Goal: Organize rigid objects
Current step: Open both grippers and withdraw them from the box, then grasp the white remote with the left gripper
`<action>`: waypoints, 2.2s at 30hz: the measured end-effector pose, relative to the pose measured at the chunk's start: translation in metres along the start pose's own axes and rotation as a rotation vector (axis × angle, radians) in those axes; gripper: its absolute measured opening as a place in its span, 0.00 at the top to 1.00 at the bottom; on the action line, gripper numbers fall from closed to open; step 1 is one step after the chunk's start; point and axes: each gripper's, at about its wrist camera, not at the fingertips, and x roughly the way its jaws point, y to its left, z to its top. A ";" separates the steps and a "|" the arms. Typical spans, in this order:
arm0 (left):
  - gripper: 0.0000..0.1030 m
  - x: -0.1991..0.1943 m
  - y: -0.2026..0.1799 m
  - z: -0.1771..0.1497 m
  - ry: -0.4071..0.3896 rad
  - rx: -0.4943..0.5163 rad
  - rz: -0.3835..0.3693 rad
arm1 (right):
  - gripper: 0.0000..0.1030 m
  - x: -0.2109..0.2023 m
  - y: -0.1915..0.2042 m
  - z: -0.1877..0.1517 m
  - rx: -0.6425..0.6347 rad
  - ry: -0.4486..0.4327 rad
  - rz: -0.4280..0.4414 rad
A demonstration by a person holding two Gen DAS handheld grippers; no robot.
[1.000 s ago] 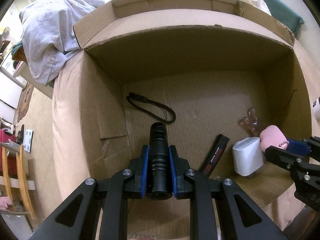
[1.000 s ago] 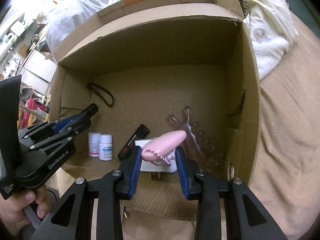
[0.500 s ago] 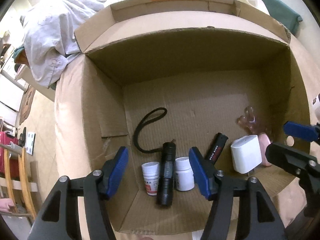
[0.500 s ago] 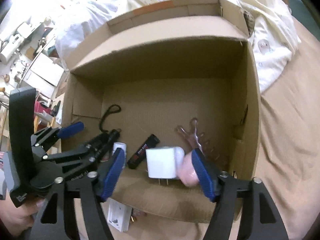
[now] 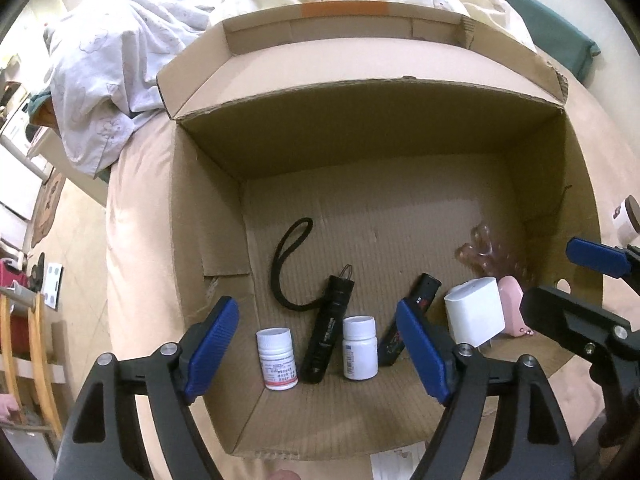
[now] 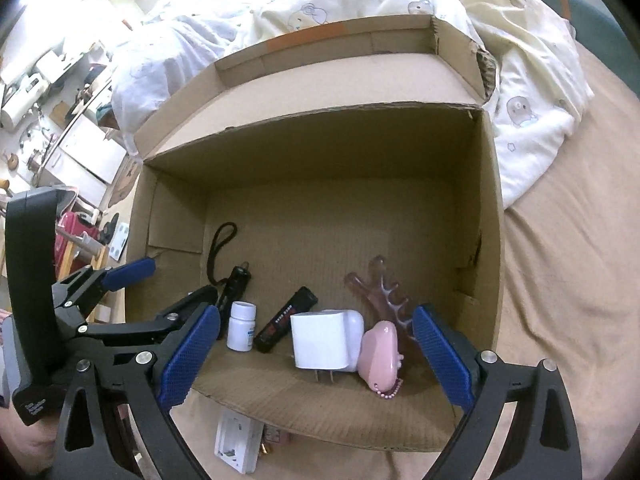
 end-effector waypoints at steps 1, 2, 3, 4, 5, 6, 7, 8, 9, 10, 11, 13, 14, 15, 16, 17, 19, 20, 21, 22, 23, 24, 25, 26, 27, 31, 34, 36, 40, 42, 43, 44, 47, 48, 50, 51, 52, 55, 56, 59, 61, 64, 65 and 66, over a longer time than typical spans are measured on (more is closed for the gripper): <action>0.23 -0.001 -0.002 0.000 -0.001 0.002 0.003 | 0.00 0.000 0.000 0.000 0.001 0.001 0.000; 0.23 -0.001 -0.003 -0.001 -0.001 0.005 0.005 | 0.00 0.001 0.001 0.000 0.000 0.002 0.000; 0.23 0.000 -0.002 -0.001 -0.001 0.005 0.006 | 0.00 0.001 0.001 0.000 -0.001 0.003 -0.001; 0.23 -0.001 -0.003 -0.001 0.000 0.005 0.006 | 0.00 0.001 0.001 0.000 -0.002 0.003 -0.001; 0.23 -0.001 -0.002 -0.001 0.001 0.003 0.005 | 0.00 0.001 0.002 0.000 -0.004 0.004 -0.003; 0.23 -0.002 -0.002 -0.001 0.002 0.000 0.002 | 0.00 0.001 0.002 0.000 -0.005 0.004 -0.004; 0.23 -0.003 -0.001 0.000 0.004 -0.005 -0.001 | 0.00 0.001 0.002 0.000 -0.006 0.004 -0.004; 0.23 -0.006 0.001 0.000 0.007 -0.017 -0.013 | 0.00 0.001 0.002 0.000 -0.005 0.003 -0.004; 0.23 -0.010 0.003 0.000 0.010 -0.031 -0.035 | 0.00 0.001 0.002 0.000 -0.005 0.002 -0.004; 0.23 -0.013 0.004 0.000 0.010 -0.041 -0.055 | 0.00 0.001 0.002 0.000 -0.003 0.001 -0.004; 0.23 -0.016 0.005 0.000 0.008 -0.047 -0.068 | 0.00 0.000 0.001 0.000 -0.003 -0.001 -0.004; 0.22 -0.024 0.008 -0.002 -0.003 -0.053 -0.064 | 0.00 0.000 0.001 0.000 -0.001 -0.002 -0.006; 0.22 -0.026 0.009 -0.004 -0.004 -0.057 -0.063 | 0.00 -0.001 0.001 0.000 0.000 -0.003 -0.006; 0.22 -0.028 0.010 -0.006 -0.003 -0.063 -0.069 | 0.00 -0.001 0.001 0.000 0.001 -0.005 -0.006; 0.22 -0.030 0.012 -0.009 -0.002 -0.069 -0.076 | 0.00 -0.002 0.001 -0.001 0.003 -0.006 -0.006; 0.22 -0.031 0.013 -0.010 -0.003 -0.073 -0.077 | 0.00 -0.002 0.002 -0.001 0.005 -0.008 -0.005; 0.22 -0.036 0.015 -0.017 -0.006 -0.079 -0.076 | 0.00 -0.004 0.003 -0.002 0.003 -0.012 -0.004; 0.22 -0.036 0.015 -0.019 -0.006 -0.079 -0.078 | 0.00 -0.005 0.004 -0.003 -0.001 -0.014 -0.006; 0.22 -0.037 0.016 -0.022 -0.004 -0.081 -0.079 | 0.00 -0.006 0.005 -0.004 -0.005 -0.014 -0.008; 0.22 -0.039 0.017 -0.025 -0.003 -0.085 -0.080 | 0.00 -0.006 0.006 -0.004 -0.006 -0.015 -0.011; 0.22 -0.040 0.018 -0.027 -0.004 -0.087 -0.081 | 0.00 -0.007 0.006 -0.006 -0.007 -0.015 -0.015; 0.22 -0.041 0.019 -0.030 -0.005 -0.089 -0.079 | 0.00 -0.008 0.006 -0.007 -0.005 -0.017 -0.017; 0.22 -0.043 0.020 -0.033 -0.008 -0.092 -0.075 | 0.00 -0.009 0.006 -0.008 -0.003 -0.018 -0.016; 0.22 -0.044 0.021 -0.035 -0.010 -0.093 -0.075 | 0.00 -0.011 0.007 -0.010 -0.001 -0.020 -0.017; 0.22 -0.046 0.022 -0.037 -0.012 -0.097 -0.072 | 0.00 -0.013 0.007 -0.011 -0.001 -0.022 -0.019; 0.22 -0.056 0.030 -0.048 -0.020 -0.118 -0.082 | 0.00 -0.024 0.008 -0.019 0.004 -0.037 -0.016; 0.22 -0.062 0.035 -0.055 -0.028 -0.124 -0.074 | 0.00 -0.033 0.010 -0.027 0.004 -0.047 -0.013; 0.22 -0.065 0.039 -0.061 -0.029 -0.133 -0.072 | 0.00 -0.038 0.013 -0.032 -0.007 -0.049 -0.019; 0.22 -0.067 0.047 -0.074 -0.017 -0.147 -0.074 | 0.00 -0.046 0.015 -0.044 -0.012 -0.052 -0.020; 0.22 -0.065 0.050 -0.080 0.000 -0.156 -0.081 | 0.00 -0.048 0.015 -0.050 -0.001 -0.054 -0.012; 0.22 -0.062 0.051 -0.084 0.013 -0.162 -0.082 | 0.00 -0.049 0.015 -0.054 0.004 -0.052 -0.009; 0.22 -0.061 0.051 -0.086 0.019 -0.167 -0.080 | 0.00 -0.049 0.016 -0.057 0.007 -0.048 -0.006; 0.22 -0.054 0.052 -0.095 0.053 -0.187 -0.081 | 0.00 -0.046 0.014 -0.067 0.033 -0.017 0.010; 0.22 -0.051 0.052 -0.096 0.067 -0.193 -0.088 | 0.00 -0.044 0.013 -0.070 0.048 -0.004 0.026; 0.22 -0.044 0.049 -0.099 0.090 -0.194 -0.102 | 0.00 -0.041 0.012 -0.072 0.063 0.014 0.042; 0.22 -0.040 0.048 -0.100 0.103 -0.196 -0.106 | 0.00 -0.038 0.011 -0.073 0.066 0.023 0.036; 0.26 -0.033 0.047 -0.102 0.124 -0.207 -0.121 | 0.00 -0.036 0.011 -0.074 0.070 0.031 0.029; 0.34 -0.016 0.040 -0.107 0.188 -0.223 -0.158 | 0.00 -0.027 0.008 -0.076 0.100 0.071 0.040; 0.34 -0.012 0.038 -0.109 0.202 -0.224 -0.163 | 0.00 -0.024 0.007 -0.077 0.113 0.082 0.056; 0.34 0.001 0.021 -0.110 0.232 -0.199 -0.187 | 0.00 -0.020 0.006 -0.076 0.134 0.093 0.072; 0.34 0.007 0.006 -0.109 0.243 -0.163 -0.204 | 0.00 -0.018 0.005 -0.075 0.133 0.096 0.061; 0.34 0.017 -0.012 -0.108 0.262 -0.131 -0.222 | 0.00 -0.015 0.004 -0.075 0.137 0.105 0.060; 0.34 0.020 -0.016 -0.108 0.269 -0.129 -0.225 | 0.00 -0.015 0.004 -0.075 0.136 0.105 0.059; 0.34 0.025 -0.021 -0.108 0.282 -0.126 -0.232 | 0.00 -0.015 0.004 -0.075 0.135 0.105 0.058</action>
